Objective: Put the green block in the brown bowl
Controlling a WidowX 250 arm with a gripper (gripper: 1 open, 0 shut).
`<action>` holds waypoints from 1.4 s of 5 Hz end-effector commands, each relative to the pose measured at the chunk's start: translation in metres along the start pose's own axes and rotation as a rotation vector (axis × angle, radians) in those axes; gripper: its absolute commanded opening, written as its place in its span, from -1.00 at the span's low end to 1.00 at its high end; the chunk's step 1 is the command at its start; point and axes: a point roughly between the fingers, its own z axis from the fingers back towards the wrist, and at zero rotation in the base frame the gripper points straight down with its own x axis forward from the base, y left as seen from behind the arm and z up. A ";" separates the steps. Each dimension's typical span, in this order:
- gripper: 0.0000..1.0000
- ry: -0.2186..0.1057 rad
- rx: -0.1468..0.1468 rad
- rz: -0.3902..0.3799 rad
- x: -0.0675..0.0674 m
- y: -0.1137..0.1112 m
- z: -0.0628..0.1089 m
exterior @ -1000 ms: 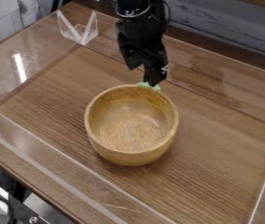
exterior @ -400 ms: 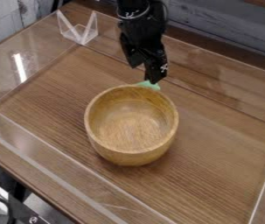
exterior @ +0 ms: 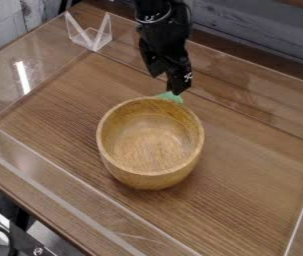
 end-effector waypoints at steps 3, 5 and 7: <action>1.00 -0.069 0.025 0.001 0.020 0.018 0.005; 1.00 -0.076 0.016 0.007 0.024 0.023 -0.002; 1.00 -0.078 0.006 0.016 0.029 0.028 -0.011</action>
